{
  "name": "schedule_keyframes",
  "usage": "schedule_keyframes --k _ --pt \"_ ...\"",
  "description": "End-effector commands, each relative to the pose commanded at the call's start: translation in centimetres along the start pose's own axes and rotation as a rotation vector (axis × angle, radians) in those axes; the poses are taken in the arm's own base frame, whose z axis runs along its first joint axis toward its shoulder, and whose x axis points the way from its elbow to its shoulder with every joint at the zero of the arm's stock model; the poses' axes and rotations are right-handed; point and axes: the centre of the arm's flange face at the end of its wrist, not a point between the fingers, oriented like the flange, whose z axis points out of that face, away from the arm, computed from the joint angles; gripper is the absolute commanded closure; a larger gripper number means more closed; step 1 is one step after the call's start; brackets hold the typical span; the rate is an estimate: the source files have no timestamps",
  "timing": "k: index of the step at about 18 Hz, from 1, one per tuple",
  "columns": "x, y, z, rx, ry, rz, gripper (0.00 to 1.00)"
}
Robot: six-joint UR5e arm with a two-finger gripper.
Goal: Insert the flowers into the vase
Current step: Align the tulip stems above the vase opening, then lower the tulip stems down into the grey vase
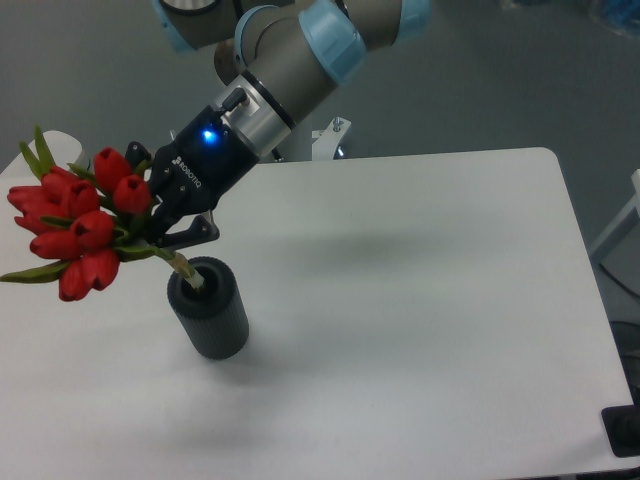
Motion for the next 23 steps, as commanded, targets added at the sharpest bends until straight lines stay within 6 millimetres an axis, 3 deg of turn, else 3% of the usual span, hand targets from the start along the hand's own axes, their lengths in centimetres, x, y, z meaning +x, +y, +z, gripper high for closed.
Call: schedule_keyframes --k 7,11,16,23 --pt "-0.7 2.5 1.1 -0.019 0.017 0.010 0.73" --pt "-1.0 5.3 2.3 -0.036 0.039 0.001 0.73" --pt "-1.3 7.4 2.7 -0.044 0.047 0.019 0.72" --pt "-1.6 9.0 3.2 -0.051 0.059 0.020 0.70"
